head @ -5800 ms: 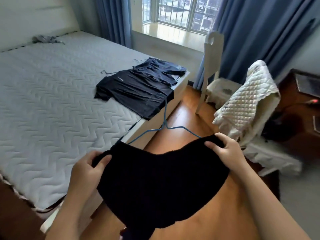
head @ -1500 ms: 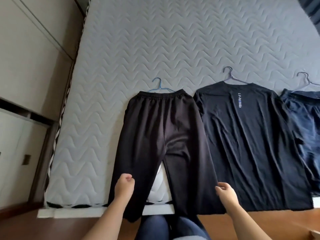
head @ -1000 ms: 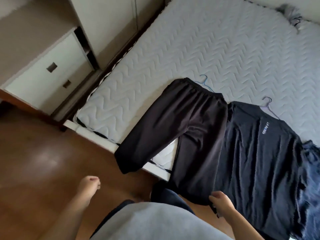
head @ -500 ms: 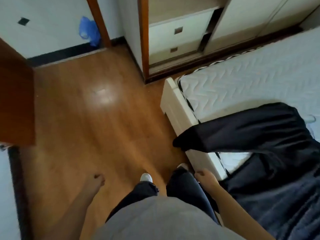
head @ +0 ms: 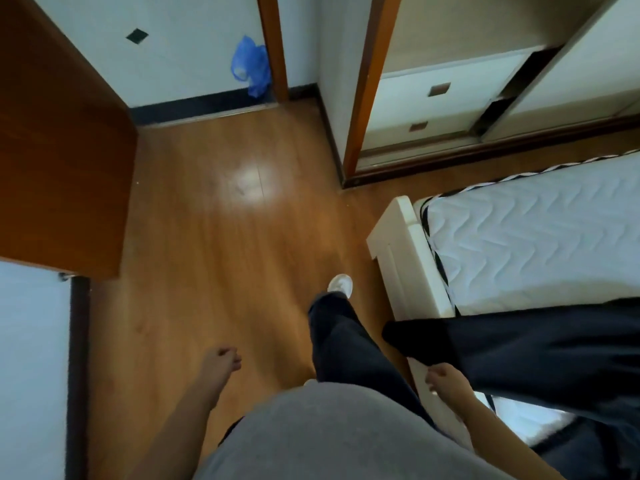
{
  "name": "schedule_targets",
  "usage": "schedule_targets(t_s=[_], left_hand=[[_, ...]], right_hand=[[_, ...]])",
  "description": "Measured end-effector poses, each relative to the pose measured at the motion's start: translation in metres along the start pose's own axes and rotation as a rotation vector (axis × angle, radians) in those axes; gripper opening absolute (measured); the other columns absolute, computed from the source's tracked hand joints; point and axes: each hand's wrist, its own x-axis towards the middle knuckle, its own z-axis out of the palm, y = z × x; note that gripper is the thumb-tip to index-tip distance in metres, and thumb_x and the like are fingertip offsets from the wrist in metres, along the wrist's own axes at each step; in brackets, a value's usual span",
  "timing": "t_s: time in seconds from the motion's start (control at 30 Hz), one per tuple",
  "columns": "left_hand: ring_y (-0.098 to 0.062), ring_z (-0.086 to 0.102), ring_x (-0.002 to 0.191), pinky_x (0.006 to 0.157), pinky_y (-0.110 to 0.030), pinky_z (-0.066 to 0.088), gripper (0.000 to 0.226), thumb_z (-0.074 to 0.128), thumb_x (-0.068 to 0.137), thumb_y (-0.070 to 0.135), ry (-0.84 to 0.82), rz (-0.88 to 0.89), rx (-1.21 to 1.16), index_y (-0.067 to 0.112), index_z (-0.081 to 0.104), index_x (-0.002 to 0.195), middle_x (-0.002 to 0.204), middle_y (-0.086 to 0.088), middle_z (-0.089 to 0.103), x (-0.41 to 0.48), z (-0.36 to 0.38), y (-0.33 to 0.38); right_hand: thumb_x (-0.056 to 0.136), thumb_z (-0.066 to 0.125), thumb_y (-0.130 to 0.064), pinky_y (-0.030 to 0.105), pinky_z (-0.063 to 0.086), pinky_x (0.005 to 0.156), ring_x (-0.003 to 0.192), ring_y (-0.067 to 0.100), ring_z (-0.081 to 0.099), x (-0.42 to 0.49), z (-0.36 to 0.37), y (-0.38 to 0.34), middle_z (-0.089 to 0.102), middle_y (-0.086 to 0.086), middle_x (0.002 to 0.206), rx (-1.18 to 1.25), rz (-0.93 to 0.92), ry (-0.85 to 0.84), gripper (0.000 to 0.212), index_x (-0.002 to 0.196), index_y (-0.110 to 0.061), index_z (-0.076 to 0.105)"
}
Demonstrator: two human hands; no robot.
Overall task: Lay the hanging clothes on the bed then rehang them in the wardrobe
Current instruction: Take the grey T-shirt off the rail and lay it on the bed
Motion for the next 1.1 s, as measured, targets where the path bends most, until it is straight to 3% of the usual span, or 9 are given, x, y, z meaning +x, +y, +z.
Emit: schedule_targets(t_s=[0.13, 0.2, 0.27, 0.37, 0.47, 0.67, 0.83, 0.93, 1.1], left_hand=[[-0.025, 0.054, 0.081, 0.068, -0.032, 0.036, 0.026, 0.041, 0.096, 0.015, -0.003, 0.074, 0.125, -0.004, 0.052, 0.110, 0.093, -0.015, 0.057, 0.031, 0.020, 0.092], [-0.024, 0.054, 0.084, 0.061, -0.032, 0.038, 0.029, 0.041, 0.096, 0.017, -0.020, 0.106, 0.209, -0.003, 0.052, 0.113, 0.094, -0.013, 0.058, 0.044, 0.030, 0.140], [-0.022, 0.056, 0.086, 0.058, -0.026, 0.039, 0.029, 0.041, 0.096, 0.018, -0.058, 0.192, 0.321, -0.001, 0.051, 0.115, 0.099, -0.013, 0.059, 0.051, 0.046, 0.196], [-0.019, 0.056, 0.089, 0.066, -0.023, 0.044, 0.024, 0.041, 0.095, 0.018, -0.093, 0.362, 0.368, 0.006, 0.053, 0.113, 0.107, -0.011, 0.060, 0.055, 0.079, 0.282], [-0.022, 0.059, 0.096, 0.083, -0.030, 0.046, 0.016, 0.043, 0.095, 0.019, -0.168, 0.511, 0.391, 0.013, 0.056, 0.102, 0.100, -0.007, 0.061, 0.042, 0.109, 0.347], [-0.013, 0.058, 0.098, 0.076, -0.018, 0.042, 0.011, 0.043, 0.094, 0.020, -0.260, 0.817, 0.590, 0.024, 0.052, 0.100, 0.103, 0.001, 0.061, 0.015, 0.151, 0.462], [0.001, 0.053, 0.102, 0.089, -0.019, 0.046, 0.013, 0.045, 0.092, 0.030, -0.363, 1.142, 0.709, 0.038, 0.048, 0.103, 0.106, 0.018, 0.058, -0.003, 0.188, 0.569], [0.006, 0.054, 0.100, 0.088, -0.011, 0.045, 0.019, 0.048, 0.091, 0.027, -0.367, 1.370, 0.708, 0.030, 0.052, 0.109, 0.104, 0.020, 0.057, -0.013, 0.215, 0.637], [0.015, 0.048, 0.101, 0.083, 0.003, 0.035, 0.020, 0.052, 0.090, 0.016, -0.313, 1.668, 0.582, 0.017, 0.055, 0.109, 0.101, 0.012, 0.058, -0.024, 0.249, 0.733]], right_hand=[[0.081, 0.050, -0.002, 0.028, 0.036, 0.058, 0.053, 0.020, 0.044, 0.046, -0.035, -0.042, 0.047, 0.004, 0.054, 0.102, 0.034, -0.020, 0.034, 0.050, -0.016, 0.048], [0.083, 0.049, -0.007, 0.027, 0.038, 0.056, 0.056, 0.020, 0.047, 0.065, -0.065, -0.080, 0.053, 0.006, 0.065, 0.187, 0.040, -0.033, 0.016, 0.070, -0.011, 0.058], [0.085, 0.051, -0.011, 0.033, 0.049, 0.069, 0.077, 0.027, 0.059, 0.090, -0.096, -0.118, 0.061, 0.013, 0.088, 0.292, -0.006, -0.001, 0.017, 0.097, -0.006, 0.061], [0.087, 0.053, -0.013, 0.041, 0.048, 0.090, 0.099, 0.034, 0.059, 0.121, -0.150, -0.180, 0.062, 0.017, 0.106, 0.355, -0.096, 0.052, 0.027, 0.111, -0.004, 0.058], [0.087, 0.050, -0.016, 0.041, 0.047, 0.090, 0.102, 0.033, 0.059, 0.134, -0.190, -0.225, 0.062, 0.015, 0.107, 0.351, -0.122, 0.065, 0.023, 0.106, -0.008, 0.059], [0.093, 0.045, -0.012, 0.023, 0.041, 0.061, 0.084, 0.022, 0.058, 0.143, -0.247, -0.262, 0.062, 0.015, 0.106, 0.756, -0.065, 0.119, 0.024, 0.113, -0.004, 0.055], [0.093, 0.046, -0.013, 0.033, 0.040, 0.077, 0.083, 0.023, 0.059, 0.159, -0.297, -0.273, 0.063, 0.013, 0.102, 1.004, -0.027, 0.308, 0.016, 0.106, -0.008, 0.054], [0.092, 0.048, -0.010, 0.029, 0.041, 0.065, 0.081, 0.023, 0.059, 0.173, -0.339, -0.299, 0.063, 0.013, 0.097, 1.121, -0.057, 0.433, 0.016, 0.105, -0.008, 0.055], [0.092, 0.050, -0.012, 0.031, 0.042, 0.073, 0.094, 0.028, 0.061, 0.195, -0.399, -0.344, 0.064, 0.009, 0.097, 1.056, -0.189, 0.561, 0.013, 0.102, -0.014, 0.058]])
